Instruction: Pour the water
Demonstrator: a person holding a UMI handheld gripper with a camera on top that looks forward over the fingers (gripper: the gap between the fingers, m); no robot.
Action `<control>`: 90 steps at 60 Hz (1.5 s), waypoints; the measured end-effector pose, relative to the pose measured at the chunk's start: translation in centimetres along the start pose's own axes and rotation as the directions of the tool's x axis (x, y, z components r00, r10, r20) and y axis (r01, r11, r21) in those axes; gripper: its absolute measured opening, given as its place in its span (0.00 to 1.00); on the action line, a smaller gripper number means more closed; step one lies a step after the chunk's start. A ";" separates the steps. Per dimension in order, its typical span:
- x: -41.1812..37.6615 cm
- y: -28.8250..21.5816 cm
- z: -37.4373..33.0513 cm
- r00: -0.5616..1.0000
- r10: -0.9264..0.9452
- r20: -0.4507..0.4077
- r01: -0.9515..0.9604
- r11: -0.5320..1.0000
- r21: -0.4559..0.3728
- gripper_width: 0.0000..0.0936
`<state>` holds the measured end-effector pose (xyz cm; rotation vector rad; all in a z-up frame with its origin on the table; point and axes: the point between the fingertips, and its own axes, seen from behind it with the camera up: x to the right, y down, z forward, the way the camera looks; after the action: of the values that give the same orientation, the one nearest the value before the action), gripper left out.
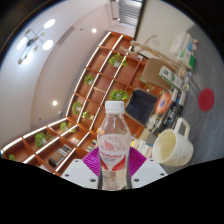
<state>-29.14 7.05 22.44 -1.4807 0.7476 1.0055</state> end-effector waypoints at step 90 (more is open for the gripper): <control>21.8 -17.5 -7.3 0.323 -0.732 -0.600 0.829 0.525 -0.195 0.94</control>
<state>-2.95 4.44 10.48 -1.7592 0.3933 -0.3585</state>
